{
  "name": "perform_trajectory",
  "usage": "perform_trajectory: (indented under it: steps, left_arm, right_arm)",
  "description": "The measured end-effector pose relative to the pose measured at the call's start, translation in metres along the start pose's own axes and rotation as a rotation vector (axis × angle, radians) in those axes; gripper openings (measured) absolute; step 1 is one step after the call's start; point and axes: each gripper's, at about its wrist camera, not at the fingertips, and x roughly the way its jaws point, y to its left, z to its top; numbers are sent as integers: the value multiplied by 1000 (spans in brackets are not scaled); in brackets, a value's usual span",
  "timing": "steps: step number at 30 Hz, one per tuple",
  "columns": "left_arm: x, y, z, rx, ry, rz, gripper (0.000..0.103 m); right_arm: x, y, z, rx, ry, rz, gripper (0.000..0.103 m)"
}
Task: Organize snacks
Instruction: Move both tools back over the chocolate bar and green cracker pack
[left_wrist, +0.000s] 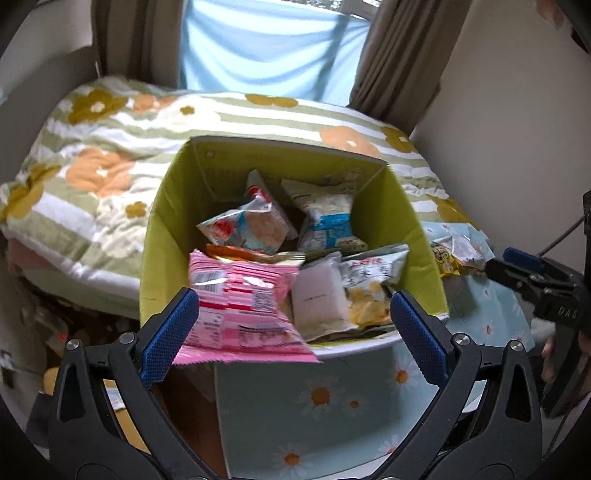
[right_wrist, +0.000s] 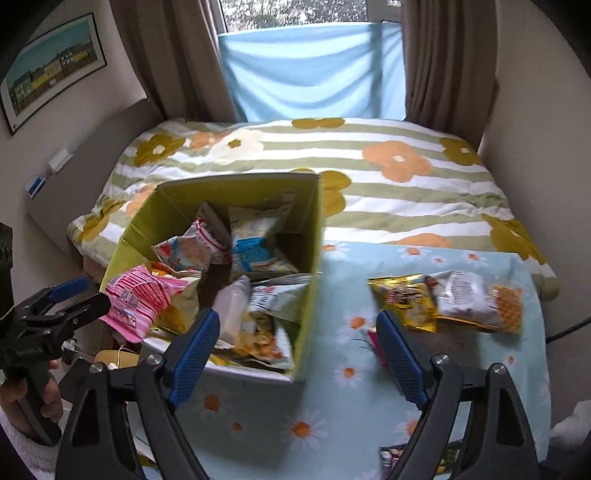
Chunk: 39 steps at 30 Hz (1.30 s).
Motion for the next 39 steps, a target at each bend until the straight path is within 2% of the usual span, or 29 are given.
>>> perform_trajectory:
  steps: [3,7,11,16,23,28,33,36,39]
  left_arm:
    - [-9,-24,-6,15,-13,17,103]
    - [-15,-62,-21,-16,-7,-37,103]
    - [-6,-108,-42,3,16,-45,103]
    - [18,-176,-76,34,94,-111,103]
    - [55,-247,-121,55,190,-111,103]
    - [84,-278,-146,65,263,-72,102]
    - [109,-290,-168,55,324,-53,95]
    - [125,-292,-177,39,363,-55,92]
    - [138,-295,-183,44,388,-56,91]
  right_arm:
    - [-21,-27,-8,-2,-18,-1,84]
    - [-45,-64,-21,-19,-27,-13,84]
    - [-63,-101,-41,-35,-26,-31,84]
    - [-77,-144,-73,-65,-13,-78,84]
    - [-71,-197,-106,-72,50,-62,84]
    - [-51,-219,-127,-118,112,-2,84]
    - [-25,-222,-151,-199,175,63,84]
    - [-10,-221,-165,-251,208,60,84]
    - [0,-221,-174,-247,232,76,84]
